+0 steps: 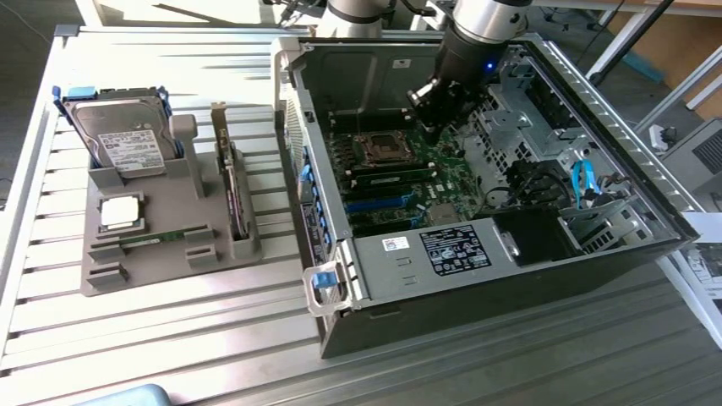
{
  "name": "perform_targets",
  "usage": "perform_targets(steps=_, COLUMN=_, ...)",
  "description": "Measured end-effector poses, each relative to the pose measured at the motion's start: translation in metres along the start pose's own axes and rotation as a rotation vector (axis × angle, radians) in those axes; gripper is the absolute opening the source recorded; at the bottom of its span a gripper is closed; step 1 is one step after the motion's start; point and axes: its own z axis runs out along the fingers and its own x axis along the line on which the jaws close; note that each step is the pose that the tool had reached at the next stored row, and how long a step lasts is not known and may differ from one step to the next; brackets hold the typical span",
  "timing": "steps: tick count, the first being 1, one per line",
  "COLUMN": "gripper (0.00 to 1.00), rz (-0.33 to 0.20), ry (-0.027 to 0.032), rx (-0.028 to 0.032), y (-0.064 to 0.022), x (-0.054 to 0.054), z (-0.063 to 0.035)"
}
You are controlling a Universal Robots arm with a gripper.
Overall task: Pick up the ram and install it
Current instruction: 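Press down the ram until it locks into place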
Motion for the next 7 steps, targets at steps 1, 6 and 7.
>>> perform_targets(steps=1, gripper=0.11, rz=0.0, ry=0.0005, rx=0.0028, y=0.0, x=0.0, z=0.0)
perform_targets(steps=6, gripper=0.11, rz=0.0, ry=0.0005, rx=0.003, y=0.0, x=0.0, z=0.0)
perform_targets(steps=7, gripper=0.11, rz=0.0, ry=0.0005, rx=0.003, y=0.0, x=0.0, z=0.0)
